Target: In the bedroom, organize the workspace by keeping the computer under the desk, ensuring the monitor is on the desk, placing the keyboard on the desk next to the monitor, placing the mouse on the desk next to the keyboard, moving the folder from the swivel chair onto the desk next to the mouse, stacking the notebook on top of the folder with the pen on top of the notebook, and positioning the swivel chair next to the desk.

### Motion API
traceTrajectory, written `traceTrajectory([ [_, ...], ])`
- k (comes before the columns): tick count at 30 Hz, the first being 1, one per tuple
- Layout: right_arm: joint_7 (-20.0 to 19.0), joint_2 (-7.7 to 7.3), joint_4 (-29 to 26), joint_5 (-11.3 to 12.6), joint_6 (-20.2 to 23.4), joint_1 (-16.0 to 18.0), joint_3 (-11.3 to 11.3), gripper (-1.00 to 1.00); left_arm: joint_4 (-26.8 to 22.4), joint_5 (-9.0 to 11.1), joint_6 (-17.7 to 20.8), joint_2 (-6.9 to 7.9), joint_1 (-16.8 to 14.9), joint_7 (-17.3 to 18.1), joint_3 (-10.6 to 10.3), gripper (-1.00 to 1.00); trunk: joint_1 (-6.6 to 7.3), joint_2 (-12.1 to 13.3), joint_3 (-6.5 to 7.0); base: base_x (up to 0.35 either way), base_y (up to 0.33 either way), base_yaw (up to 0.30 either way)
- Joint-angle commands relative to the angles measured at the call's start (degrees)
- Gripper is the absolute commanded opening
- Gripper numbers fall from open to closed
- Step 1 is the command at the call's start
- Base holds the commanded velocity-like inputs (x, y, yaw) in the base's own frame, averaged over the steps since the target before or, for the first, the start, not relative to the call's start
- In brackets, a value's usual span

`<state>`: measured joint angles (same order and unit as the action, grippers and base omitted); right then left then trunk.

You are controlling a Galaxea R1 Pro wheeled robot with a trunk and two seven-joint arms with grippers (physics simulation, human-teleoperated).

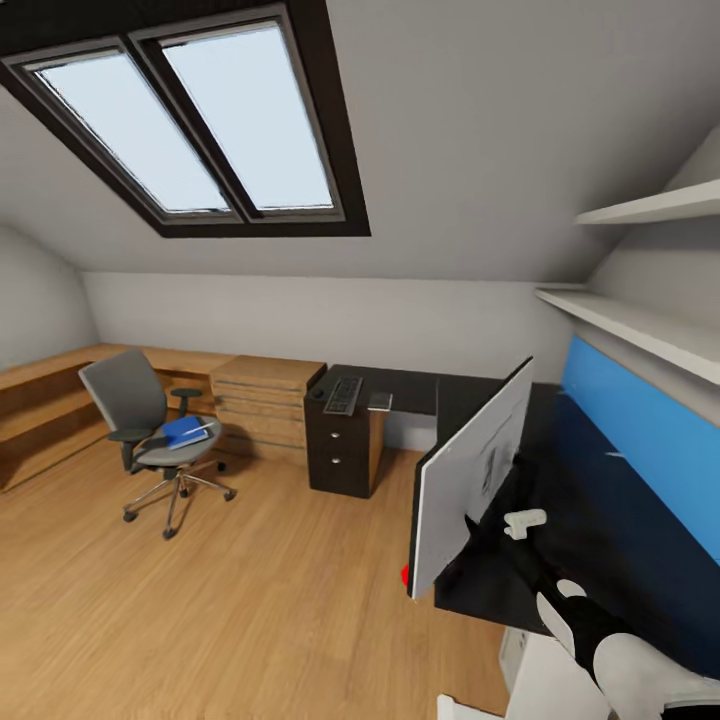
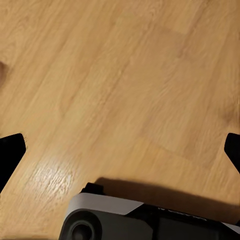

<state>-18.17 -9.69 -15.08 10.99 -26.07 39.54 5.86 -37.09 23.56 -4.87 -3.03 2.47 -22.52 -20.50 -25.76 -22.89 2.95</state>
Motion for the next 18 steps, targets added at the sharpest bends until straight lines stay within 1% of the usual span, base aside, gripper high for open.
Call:
traceTrajectory([
  [1,-0.2,-0.06,0.1,0.5,-0.2,0.0,0.6,1.00,0.0,0.6,-0.3,0.04,0.0,-0.3,-0.3,1.00,-0.02,0.0,0.02,0.000,0.000,0.265],
  [13,-0.2,-0.07,0.1,0.5,-0.2,0.0,0.5,1.00,0.0,0.6,-0.3,0.06,0.0,-0.4,-0.3,1.00,-0.02,0.0,0.21,0.002,0.000,0.264],
  [18,-0.2,-0.07,0.1,0.5,-0.2,0.0,0.5,1.00,0.0,0.6,-0.4,0.12,0.0,-0.4,-0.3,1.00,-0.02,0.0,0.21,0.168,0.000,0.087],
])
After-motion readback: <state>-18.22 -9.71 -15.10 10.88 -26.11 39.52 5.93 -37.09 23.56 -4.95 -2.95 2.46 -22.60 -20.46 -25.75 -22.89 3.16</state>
